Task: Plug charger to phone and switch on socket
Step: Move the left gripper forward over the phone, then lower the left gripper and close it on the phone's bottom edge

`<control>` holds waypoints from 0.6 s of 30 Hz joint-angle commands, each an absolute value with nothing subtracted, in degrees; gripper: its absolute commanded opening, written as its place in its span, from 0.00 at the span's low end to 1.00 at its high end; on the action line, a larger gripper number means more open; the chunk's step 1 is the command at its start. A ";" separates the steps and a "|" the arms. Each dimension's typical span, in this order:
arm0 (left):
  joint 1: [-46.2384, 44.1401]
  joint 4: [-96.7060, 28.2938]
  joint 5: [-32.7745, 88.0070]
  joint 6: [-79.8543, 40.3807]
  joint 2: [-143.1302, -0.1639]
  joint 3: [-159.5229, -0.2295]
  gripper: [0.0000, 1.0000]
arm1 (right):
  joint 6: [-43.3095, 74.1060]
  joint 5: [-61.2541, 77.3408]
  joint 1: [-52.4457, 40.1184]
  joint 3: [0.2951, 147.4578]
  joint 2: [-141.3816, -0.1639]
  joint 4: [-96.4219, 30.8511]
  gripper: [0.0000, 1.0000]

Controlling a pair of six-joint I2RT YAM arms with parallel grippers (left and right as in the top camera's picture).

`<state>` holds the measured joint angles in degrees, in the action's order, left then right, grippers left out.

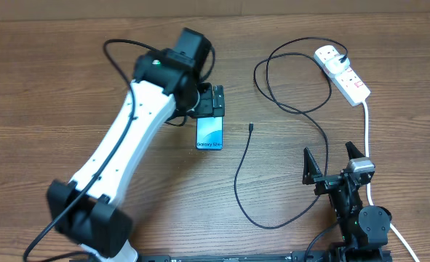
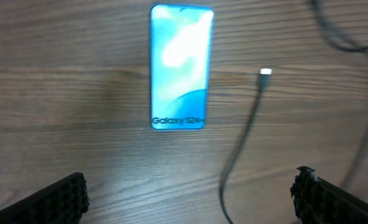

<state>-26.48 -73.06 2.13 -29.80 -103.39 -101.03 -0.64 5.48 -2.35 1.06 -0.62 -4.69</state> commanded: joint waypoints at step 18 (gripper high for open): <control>-28.10 -67.22 0.03 -30.39 -122.52 -102.26 1.00 | -0.93 4.73 -2.57 0.47 -0.16 -4.47 1.00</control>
<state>-28.47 -68.29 -1.80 -32.36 -119.83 -101.06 -0.67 5.50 -2.35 1.06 -0.62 -4.69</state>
